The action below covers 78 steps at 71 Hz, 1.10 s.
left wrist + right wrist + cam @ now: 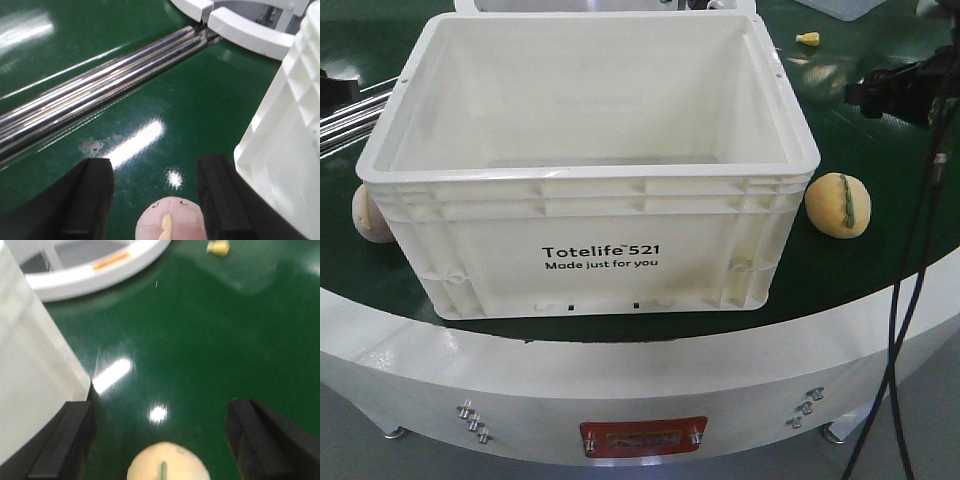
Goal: Place moving items into box and shelve
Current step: 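Lower left gripper over pink ball, right gripper over tan ball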
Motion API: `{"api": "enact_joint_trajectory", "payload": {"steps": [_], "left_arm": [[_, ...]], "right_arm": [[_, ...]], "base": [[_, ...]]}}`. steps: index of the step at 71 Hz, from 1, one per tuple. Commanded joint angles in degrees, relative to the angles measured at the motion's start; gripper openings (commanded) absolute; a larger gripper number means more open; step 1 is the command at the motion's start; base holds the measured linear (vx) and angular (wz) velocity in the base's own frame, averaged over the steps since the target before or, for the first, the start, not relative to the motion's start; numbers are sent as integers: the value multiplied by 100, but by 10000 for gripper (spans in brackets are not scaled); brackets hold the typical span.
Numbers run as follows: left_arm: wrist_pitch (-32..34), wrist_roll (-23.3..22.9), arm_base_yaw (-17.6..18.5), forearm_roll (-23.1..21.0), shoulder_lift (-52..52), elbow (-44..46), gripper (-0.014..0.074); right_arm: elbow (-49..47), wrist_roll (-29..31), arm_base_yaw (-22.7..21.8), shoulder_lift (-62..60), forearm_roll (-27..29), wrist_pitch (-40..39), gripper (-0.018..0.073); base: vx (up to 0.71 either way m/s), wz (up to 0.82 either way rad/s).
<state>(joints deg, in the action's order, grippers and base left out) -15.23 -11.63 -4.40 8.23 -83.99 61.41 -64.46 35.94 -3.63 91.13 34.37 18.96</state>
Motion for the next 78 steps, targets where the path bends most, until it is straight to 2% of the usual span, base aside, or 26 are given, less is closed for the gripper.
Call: {"api": "enact_joint_trajectory", "payload": {"steps": [1, 38, 46, 67, 78], "left_arm": [[409, -59, -3, 3, 129, 214, 475], [422, -59, -3, 3, 90, 214, 475], [422, -59, -3, 3, 90, 214, 475], [422, -59, -3, 3, 90, 214, 475], [422, -59, -3, 3, 90, 214, 475]], "right_arm": [[-215, 1, -7, 7, 38, -146, 575], [-215, -28, -7, 777, -9, 532, 566], [-215, -230, -16, 788, -232, 530, 538], [-215, -1066, -16, 795, -1266, 532, 485], [-215, -1068, -16, 814, -1294, 573, 485]], "base": [[0, 0], [0, 0], [0, 0], [0, 0], [0, 0]]}}
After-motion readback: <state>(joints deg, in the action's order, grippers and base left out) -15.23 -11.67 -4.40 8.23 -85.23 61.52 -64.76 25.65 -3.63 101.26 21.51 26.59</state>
